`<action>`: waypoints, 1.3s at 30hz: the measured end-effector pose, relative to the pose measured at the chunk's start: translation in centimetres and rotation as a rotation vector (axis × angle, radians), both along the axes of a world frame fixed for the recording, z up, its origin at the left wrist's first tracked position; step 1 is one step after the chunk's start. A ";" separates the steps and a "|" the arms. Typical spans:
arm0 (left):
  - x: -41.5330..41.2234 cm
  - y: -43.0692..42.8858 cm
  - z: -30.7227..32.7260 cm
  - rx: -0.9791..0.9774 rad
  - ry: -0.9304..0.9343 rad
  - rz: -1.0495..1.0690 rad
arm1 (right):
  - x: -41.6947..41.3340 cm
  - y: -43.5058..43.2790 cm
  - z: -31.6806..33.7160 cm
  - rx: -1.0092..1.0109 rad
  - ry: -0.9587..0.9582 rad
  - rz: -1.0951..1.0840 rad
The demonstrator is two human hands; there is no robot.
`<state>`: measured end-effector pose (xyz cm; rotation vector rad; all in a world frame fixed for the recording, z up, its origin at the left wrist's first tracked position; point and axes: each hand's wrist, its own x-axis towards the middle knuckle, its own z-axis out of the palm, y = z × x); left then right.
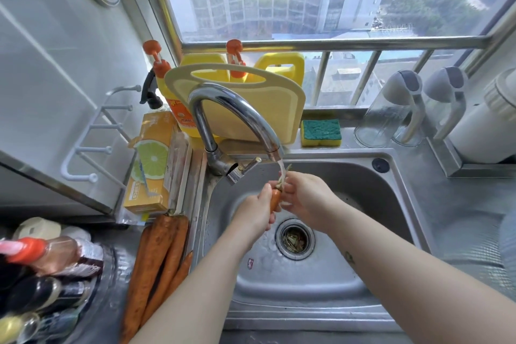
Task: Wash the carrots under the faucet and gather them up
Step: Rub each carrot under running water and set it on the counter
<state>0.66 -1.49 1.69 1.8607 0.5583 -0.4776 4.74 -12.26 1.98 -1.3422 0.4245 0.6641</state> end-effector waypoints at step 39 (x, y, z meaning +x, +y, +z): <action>-1.5 -0.2 0.2 -0.394 0.008 0.177 | -1.7 0.9 -1.6 -0.065 -0.245 0.223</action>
